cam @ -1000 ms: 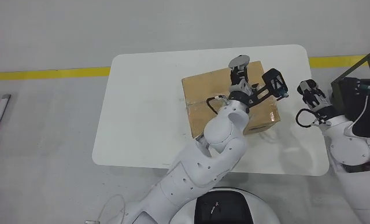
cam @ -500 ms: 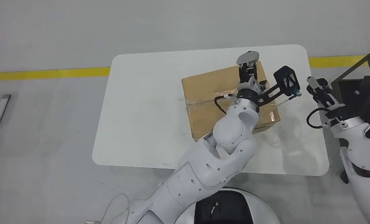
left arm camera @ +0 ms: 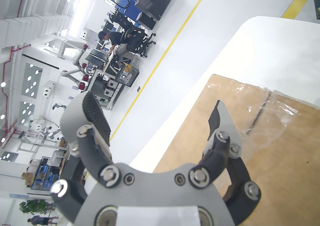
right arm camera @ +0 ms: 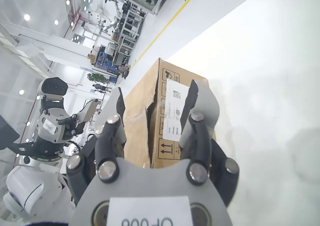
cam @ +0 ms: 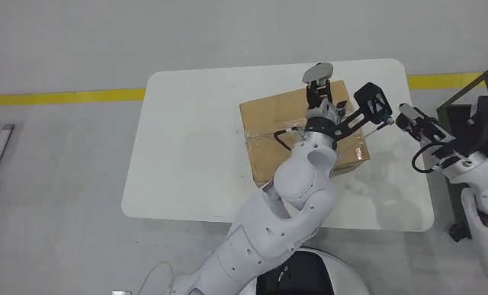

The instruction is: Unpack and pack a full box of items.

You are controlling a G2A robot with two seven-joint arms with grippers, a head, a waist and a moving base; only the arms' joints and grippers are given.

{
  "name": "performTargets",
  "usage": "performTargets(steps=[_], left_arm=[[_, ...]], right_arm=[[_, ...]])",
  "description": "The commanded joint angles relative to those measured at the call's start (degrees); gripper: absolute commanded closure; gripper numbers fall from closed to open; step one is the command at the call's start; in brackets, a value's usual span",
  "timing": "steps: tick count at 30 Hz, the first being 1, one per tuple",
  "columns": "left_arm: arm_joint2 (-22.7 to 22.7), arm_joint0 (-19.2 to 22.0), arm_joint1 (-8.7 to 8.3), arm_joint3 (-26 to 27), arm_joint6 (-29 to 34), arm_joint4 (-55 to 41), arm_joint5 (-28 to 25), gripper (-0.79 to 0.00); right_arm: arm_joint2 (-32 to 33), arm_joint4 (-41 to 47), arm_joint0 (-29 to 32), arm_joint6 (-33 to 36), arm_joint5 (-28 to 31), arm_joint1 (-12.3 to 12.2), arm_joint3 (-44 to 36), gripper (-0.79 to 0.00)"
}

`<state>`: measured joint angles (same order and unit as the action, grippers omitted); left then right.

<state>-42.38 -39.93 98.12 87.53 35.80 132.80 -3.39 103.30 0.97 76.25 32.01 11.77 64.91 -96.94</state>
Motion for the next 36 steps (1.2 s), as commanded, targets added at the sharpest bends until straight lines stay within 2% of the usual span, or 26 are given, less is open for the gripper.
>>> performTargets(steps=[1, 9, 17, 21, 26, 29, 31, 32, 36], left_arm=[[-0.53, -0.45, 0.00, 0.96, 0.55, 1.86, -0.08, -0.785], [-6.04, -5.04, -0.79, 8.58, 4.82, 8.57, -0.65, -0.785], [-14.06, -13.61, -2.10, 19.39, 7.58, 12.54, -3.54, -0.785], [-17.68, -18.25, -2.71, 22.04, 7.52, 13.89, -4.09, -0.785], [-20.86, -23.12, -3.22, 24.49, 7.23, 15.05, -4.00, -0.785], [-22.15, -24.91, -3.44, 25.24, 6.59, 15.62, -4.50, -0.785], [-22.63, -25.45, -3.51, 25.61, 6.08, 15.84, -4.71, -0.785], [-22.92, -25.73, -3.54, 25.80, 5.77, 15.91, -4.91, -0.785], [-23.48, -25.67, -3.53, 25.99, 5.19, 15.83, -5.38, -0.785]], right_arm=[[-0.20, 1.81, -0.05, 0.47, 0.03, 0.00, -0.46, -0.363], [-1.93, 8.54, -0.80, 3.84, -1.31, -0.04, -3.00, -0.366], [-5.76, 14.42, -3.38, 7.25, -4.99, -0.01, -4.93, -0.369], [-7.62, 15.14, -4.34, 7.74, -5.91, 0.01, -5.21, -0.382], [-9.51, 14.67, -4.94, 8.19, -6.31, -0.03, -5.77, -0.357], [-10.34, 13.84, -5.22, 8.21, -6.70, -0.10, -6.14, -0.265], [-10.79, 12.56, -5.46, 8.48, -6.80, -0.18, -6.32, -0.135], [-11.06, 11.65, -5.59, 8.11, -7.07, -0.22, -6.17, -0.018], [-11.83, 9.89, -6.10, 6.64, -7.65, -0.27, -6.01, 0.000]])
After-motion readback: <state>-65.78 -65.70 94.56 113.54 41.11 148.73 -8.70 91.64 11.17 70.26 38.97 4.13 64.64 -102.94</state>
